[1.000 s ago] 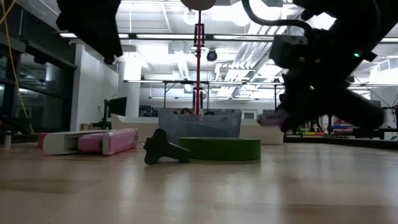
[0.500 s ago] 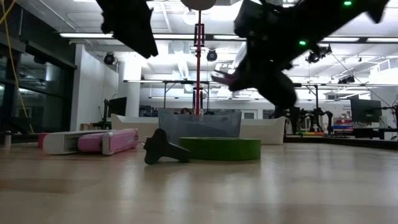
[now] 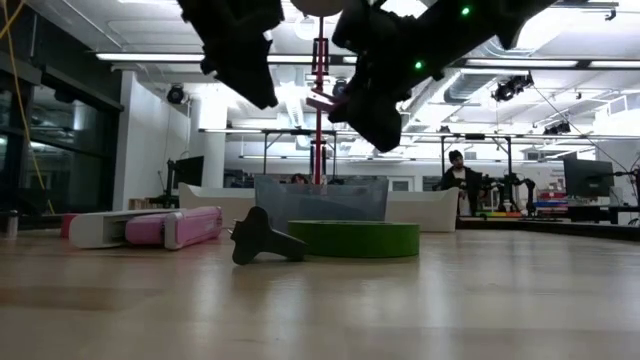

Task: Pick and place Stapler, Stapler remover, tape
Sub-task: Put the purple staple remover into the left white bin

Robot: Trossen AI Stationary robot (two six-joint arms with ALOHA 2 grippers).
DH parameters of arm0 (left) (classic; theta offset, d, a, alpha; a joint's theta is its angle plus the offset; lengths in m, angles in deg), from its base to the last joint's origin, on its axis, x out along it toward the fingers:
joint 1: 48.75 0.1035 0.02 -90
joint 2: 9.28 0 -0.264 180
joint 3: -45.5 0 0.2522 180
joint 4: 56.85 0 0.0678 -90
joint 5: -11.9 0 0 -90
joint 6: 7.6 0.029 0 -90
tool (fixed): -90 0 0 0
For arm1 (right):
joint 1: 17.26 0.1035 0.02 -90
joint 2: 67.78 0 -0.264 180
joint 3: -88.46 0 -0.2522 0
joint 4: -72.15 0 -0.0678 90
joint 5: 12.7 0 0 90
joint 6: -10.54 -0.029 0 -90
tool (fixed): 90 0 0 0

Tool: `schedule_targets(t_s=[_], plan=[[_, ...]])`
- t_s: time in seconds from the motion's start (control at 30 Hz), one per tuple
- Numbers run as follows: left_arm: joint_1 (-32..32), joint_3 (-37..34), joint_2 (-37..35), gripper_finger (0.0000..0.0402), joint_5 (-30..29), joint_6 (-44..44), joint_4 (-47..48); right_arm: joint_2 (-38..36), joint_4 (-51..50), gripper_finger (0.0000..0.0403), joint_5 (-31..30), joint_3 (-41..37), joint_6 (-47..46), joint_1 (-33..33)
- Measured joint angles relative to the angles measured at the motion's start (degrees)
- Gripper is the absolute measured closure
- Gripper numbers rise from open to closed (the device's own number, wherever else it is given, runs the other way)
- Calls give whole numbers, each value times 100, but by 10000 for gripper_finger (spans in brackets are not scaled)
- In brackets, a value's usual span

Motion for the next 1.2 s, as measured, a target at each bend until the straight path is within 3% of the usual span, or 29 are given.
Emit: schedule_targets(t_s=[0.4,0.83,1.2], plan=[[730,7,-97,113,1064,391,-280,-1,72,322,-41,-1,347,-280],[1019,7,-98,109,2191,564,-1253,-4,629,322,-265,-2,902,-342],[1020,6,-98,108,2352,490,-1533,-4,1179,322,306,-2,1180,-344]])
